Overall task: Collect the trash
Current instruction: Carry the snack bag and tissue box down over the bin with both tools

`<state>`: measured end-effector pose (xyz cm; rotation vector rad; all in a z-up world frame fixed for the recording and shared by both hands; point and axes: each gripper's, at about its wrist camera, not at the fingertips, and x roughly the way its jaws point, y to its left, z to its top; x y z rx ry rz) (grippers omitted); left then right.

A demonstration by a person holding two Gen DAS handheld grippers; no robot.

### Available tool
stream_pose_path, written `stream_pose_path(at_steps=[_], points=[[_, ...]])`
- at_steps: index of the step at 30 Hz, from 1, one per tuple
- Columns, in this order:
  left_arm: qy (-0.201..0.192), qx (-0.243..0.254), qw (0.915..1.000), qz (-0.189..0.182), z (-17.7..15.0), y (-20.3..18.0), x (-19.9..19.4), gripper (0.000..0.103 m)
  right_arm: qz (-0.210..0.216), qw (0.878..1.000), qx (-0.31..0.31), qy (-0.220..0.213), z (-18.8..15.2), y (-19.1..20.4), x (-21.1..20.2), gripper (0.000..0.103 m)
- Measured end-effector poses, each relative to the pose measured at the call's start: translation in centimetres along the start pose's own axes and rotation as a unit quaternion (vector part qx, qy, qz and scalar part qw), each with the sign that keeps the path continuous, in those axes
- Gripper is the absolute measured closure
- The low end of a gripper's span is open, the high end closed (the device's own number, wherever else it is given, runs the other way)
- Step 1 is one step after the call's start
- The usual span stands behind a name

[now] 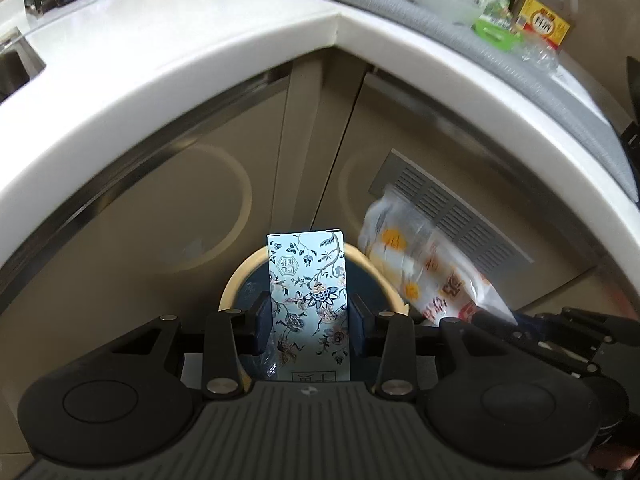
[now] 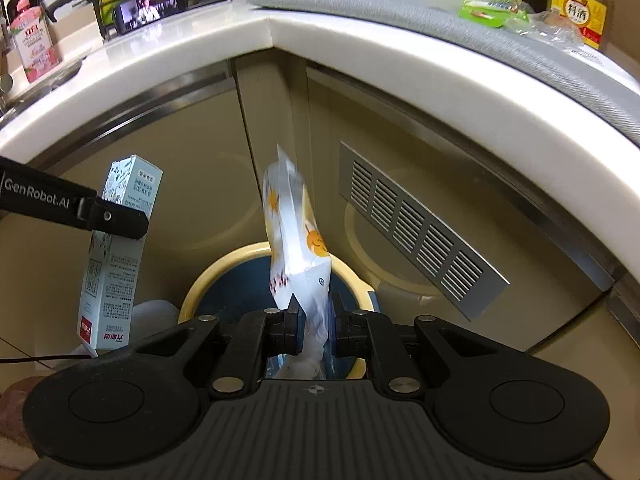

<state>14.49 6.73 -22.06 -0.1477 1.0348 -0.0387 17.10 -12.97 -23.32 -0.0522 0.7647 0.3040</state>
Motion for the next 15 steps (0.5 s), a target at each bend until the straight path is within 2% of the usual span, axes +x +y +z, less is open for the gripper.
stream_pose_path(at_steps=[15], points=[[0.068,-0.004,0.9976,0.014,1.0,0.2,7.8,0.06,0.005,0.997,-0.004,0.076,0.0,0.6,6.4,0.09]])
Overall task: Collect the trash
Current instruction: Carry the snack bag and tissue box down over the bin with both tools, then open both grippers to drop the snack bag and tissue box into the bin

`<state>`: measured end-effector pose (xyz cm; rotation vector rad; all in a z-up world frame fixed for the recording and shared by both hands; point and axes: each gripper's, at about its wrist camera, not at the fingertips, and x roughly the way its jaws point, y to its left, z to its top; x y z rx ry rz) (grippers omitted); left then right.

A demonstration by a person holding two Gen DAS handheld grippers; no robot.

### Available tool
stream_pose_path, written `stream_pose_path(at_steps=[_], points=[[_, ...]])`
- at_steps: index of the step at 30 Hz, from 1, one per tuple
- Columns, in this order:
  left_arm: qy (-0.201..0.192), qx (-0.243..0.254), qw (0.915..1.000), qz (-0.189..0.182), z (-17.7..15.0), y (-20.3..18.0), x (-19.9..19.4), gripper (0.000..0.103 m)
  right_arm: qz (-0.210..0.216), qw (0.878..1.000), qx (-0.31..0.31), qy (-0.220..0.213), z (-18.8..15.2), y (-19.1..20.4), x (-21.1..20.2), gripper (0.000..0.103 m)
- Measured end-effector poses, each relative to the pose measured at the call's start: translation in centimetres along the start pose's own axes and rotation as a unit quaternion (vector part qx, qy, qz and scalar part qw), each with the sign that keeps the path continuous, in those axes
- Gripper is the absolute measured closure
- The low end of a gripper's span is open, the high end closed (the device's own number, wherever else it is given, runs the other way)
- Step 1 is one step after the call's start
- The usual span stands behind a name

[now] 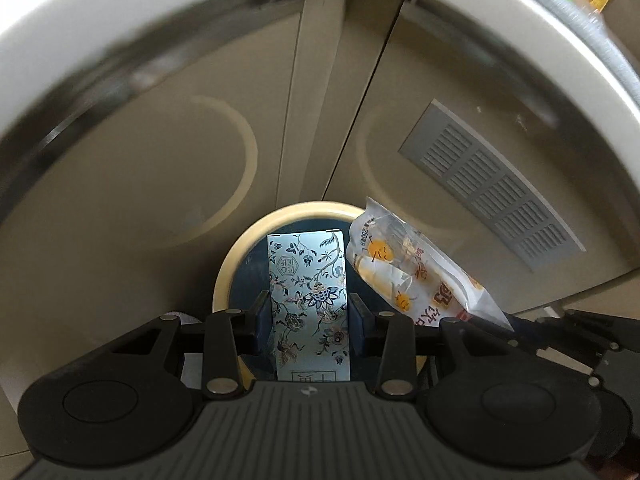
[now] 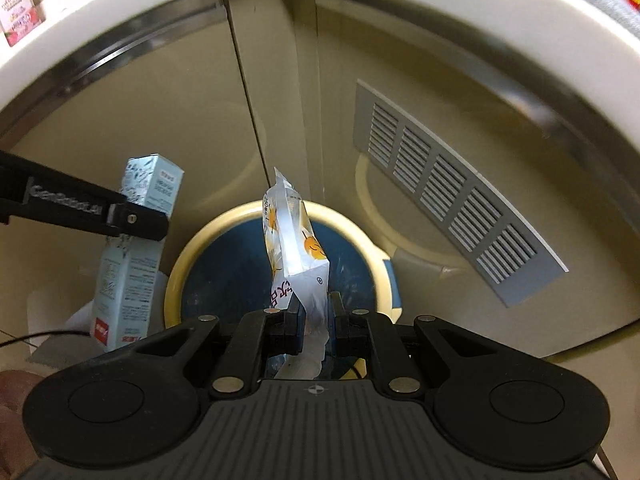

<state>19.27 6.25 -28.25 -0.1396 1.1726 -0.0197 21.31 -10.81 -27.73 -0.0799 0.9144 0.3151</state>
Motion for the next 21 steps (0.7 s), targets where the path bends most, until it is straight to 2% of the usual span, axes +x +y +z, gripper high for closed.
stream_pose_path(at_steps=[5,21], points=[[0.022,0.002,0.9997,0.003,0.6,-0.2,2.3,0.06,-0.001,1.0,0.003,0.023,0.0,0.1,1.7,0.09],[0.059,0.037,0.9971,0.029,3.5,-2.2,8.0,0.059,-0.006,0.997,0.02,0.074,1.1,0.5,6.9,0.09]])
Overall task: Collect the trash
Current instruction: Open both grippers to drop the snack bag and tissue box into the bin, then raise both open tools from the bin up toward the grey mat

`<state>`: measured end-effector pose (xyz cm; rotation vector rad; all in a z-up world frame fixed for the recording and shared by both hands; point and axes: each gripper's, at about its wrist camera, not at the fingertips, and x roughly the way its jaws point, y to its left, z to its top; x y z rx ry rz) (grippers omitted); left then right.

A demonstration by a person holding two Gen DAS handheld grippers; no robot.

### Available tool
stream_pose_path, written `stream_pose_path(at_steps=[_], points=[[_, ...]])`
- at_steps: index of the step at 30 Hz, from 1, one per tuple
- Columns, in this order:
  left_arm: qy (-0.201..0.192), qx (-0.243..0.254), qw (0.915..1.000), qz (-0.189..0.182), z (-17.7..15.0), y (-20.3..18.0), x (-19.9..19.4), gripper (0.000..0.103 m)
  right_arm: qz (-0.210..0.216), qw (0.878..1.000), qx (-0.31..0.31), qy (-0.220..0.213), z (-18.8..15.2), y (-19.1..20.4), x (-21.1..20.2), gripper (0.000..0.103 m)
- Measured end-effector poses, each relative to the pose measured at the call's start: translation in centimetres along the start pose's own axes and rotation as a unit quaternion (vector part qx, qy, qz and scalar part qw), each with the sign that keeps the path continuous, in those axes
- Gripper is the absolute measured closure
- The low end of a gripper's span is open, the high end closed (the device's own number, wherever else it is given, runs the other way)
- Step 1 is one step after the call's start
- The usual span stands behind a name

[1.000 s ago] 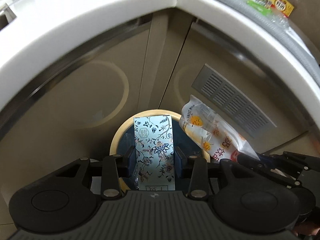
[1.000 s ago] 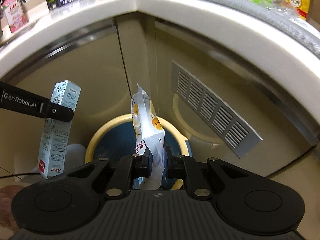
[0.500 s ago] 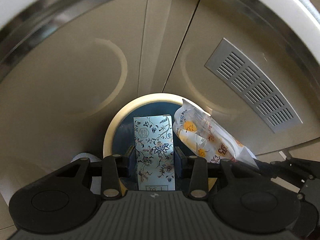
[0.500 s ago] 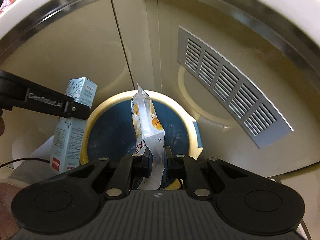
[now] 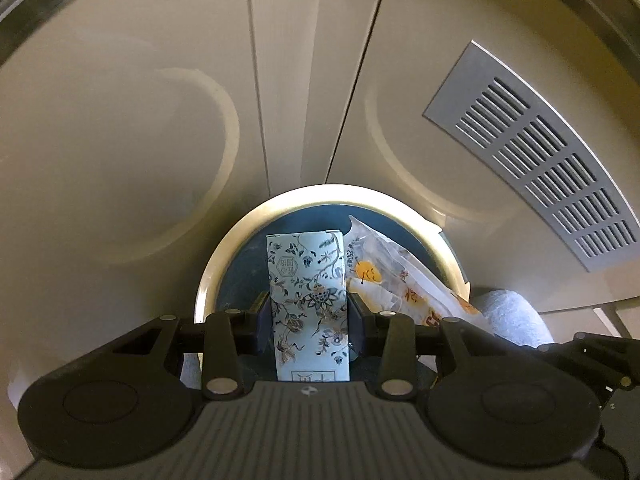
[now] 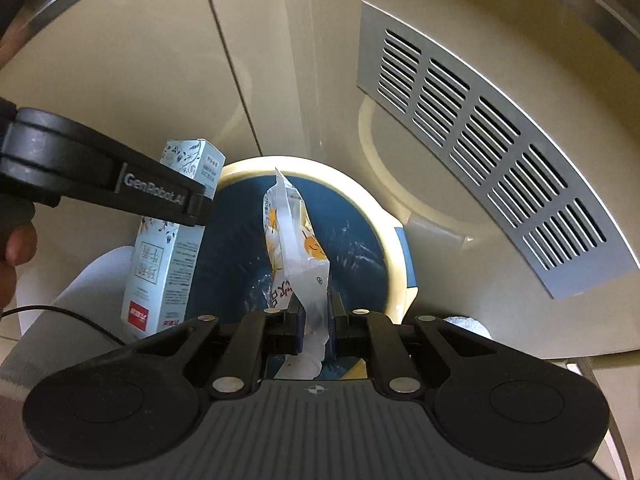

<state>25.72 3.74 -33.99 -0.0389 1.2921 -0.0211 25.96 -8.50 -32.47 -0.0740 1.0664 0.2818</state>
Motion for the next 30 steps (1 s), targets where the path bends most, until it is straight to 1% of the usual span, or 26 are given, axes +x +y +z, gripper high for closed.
stream_pose_path(at_steps=[1,2,3,4,5,6,7,10,13,17,19,23,27,30], points=[[0.0,0.0,1.0,0.001,0.3,0.1,0.1,0.055,-0.003,1.0,0.002,0.003,0.3,-0.1,0.2,0.09],[-0.002,-0.001,1.0,0.001,0.4,0.2,-0.1,0.035,-0.005,1.0,0.005,0.003,0.4,0.1,0.4,0.09],[-0.006,-0.004,1.0,0.001,0.4,0.4,-0.4,0.022,-0.006,1.0,0.01,0.0,0.3,0.1,0.1,0.089],[-0.016,-0.009,0.9998,0.006,0.1,0.7,-1.0,0.0,-0.003,1.0,0.016,-0.004,0.2,-0.2,-0.1,0.083],[-0.034,-0.013,0.9993,0.011,-0.2,1.0,-1.9,0.0,-0.002,1.0,0.022,-0.006,0.1,-0.4,-0.3,0.065],[-0.042,-0.011,0.999,0.015,-0.4,1.0,-2.2,0.0,-0.003,1.0,0.027,-0.008,0.0,-0.6,-0.5,0.055],[-0.04,-0.004,0.9991,0.016,-0.5,0.9,-2.4,0.0,-0.005,0.999,0.031,-0.011,-0.2,-0.7,-0.7,0.042],[-0.023,0.013,0.9995,0.018,-1.5,1.1,-2.9,0.0,0.0,0.999,0.028,-0.015,-1.1,-0.6,-2.0,0.039],[-0.03,0.022,0.999,0.027,-3.5,1.0,-4.4,0.0,0.009,0.999,0.032,-0.026,-2.0,-0.8,-4.3,0.035],[-0.041,0.033,0.9982,0.029,-6.1,0.6,-7.3,0.0,0.009,0.998,0.027,-0.06,-3.1,-1.0,-6.9,0.031],[-0.051,0.038,0.9977,0.024,-6.9,0.6,-8.9,0.0,0.006,0.996,0.027,-0.082,-3.6,-1.1,-8.4,0.029],[-0.08,0.039,0.9957,0.026,-8.1,0.3,-12.6,0.0,0.001,0.992,0.026,-0.123,-4.4,-1.5,-11.3,0.024],[-0.103,0.042,0.9934,0.026,-8.8,-0.7,-15.7,0.0,0.006,0.987,0.009,-0.161,-5.0,-1.4,-14.0,0.023],[-0.122,0.058,0.9904,0.029,-9.3,-1.5,-18.3,0.0,0.011,0.981,-0.007,-0.191,-5.5,-1.3,-16.5,0.023]])
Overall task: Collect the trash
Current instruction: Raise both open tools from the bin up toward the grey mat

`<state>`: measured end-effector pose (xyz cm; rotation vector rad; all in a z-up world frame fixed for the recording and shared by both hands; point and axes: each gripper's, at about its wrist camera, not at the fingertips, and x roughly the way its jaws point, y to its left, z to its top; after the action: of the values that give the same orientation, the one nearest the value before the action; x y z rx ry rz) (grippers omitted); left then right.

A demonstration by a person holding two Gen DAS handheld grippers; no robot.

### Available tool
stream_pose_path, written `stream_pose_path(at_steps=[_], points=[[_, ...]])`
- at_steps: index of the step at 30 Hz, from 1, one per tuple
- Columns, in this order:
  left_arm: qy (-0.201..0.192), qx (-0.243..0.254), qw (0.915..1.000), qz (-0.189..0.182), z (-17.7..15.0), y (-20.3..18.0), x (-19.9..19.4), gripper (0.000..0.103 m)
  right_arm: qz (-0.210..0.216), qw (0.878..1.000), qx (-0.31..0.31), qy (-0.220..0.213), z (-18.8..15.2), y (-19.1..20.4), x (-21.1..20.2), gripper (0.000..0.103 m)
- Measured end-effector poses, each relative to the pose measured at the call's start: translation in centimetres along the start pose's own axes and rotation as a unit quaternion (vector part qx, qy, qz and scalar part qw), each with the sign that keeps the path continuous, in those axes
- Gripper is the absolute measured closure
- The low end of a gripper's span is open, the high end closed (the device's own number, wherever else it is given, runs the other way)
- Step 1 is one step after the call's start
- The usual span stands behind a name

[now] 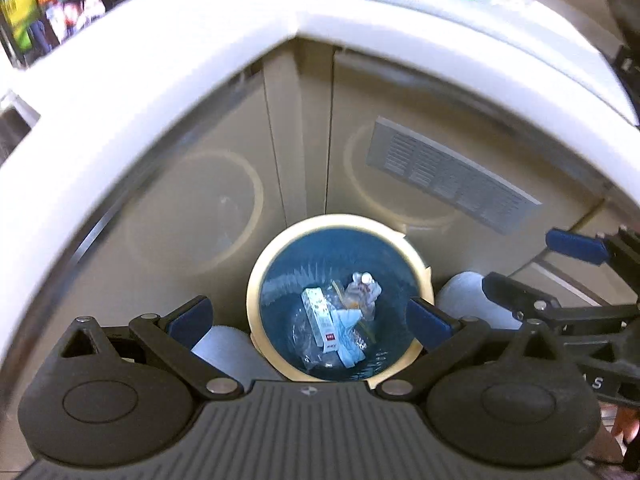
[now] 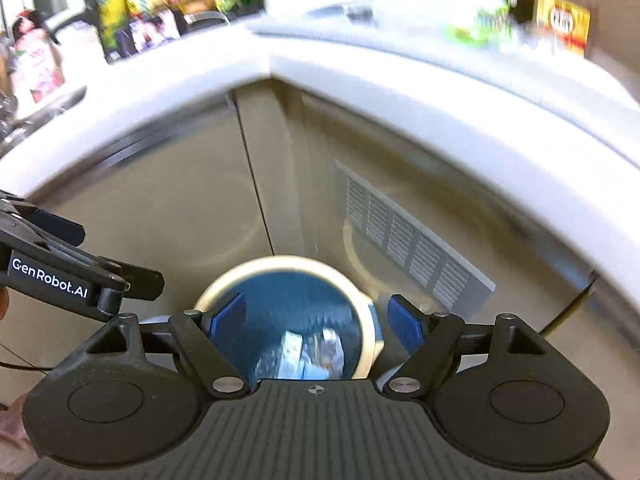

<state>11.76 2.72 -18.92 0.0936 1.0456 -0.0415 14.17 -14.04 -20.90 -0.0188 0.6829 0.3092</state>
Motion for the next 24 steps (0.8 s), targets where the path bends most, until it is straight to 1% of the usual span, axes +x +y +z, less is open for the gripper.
stream_pose_path(at_steps=[3,5,7,11,13,15,17,19,22,24], points=[[-0.021,0.022,0.9995,0.009,0.3,-0.7,-2.9,0.0,0.01,1.0,0.001,-0.028,0.6,-0.3,-2.4,0.021],[-0.03,0.033,0.9989,0.015,0.6,-1.1,-4.5,0.0,0.011,0.999,0.009,-0.046,1.2,-0.8,-3.8,0.015],[-0.042,0.038,0.9982,0.018,0.9,-1.3,-6.2,0.0,0.012,0.998,0.021,-0.065,1.8,-1.1,-5.2,0.014],[-0.068,0.039,0.9969,0.008,1.4,-1.6,-9.2,0.0,0.006,0.995,0.028,-0.093,2.3,-1.3,-6.9,0.014],[-0.069,0.039,0.9969,-0.001,1.8,-1.6,-10.7,0.0,0.0,0.994,0.03,-0.103,2.5,-1.6,-7.6,0.014],[-0.065,0.04,0.9971,-0.011,2.4,-1.6,-12.0,0.0,-0.005,0.994,0.033,-0.108,2.6,-1.8,-8.4,0.014],[-0.069,0.041,0.9967,-0.012,2.7,-1.6,-13.0,0.0,-0.011,0.993,0.039,-0.111,2.4,-2.2,-8.8,0.014],[-0.073,0.046,0.9962,-0.015,3.0,-1.6,-14.0,0.0,-0.017,0.993,0.046,-0.11,2.4,-2.6,-8.8,0.014],[-0.077,0.044,0.9956,-0.031,3.8,-1.3,-15.4,0.0,-0.025,0.993,0.054,-0.106,2.1,-2.9,-8.8,0.014],[-0.078,0.041,0.9955,-0.035,4.5,-1.2,-16.3,0.0,-0.03,0.993,0.054,-0.102,2.2,-3.0,-8.5,0.014]])
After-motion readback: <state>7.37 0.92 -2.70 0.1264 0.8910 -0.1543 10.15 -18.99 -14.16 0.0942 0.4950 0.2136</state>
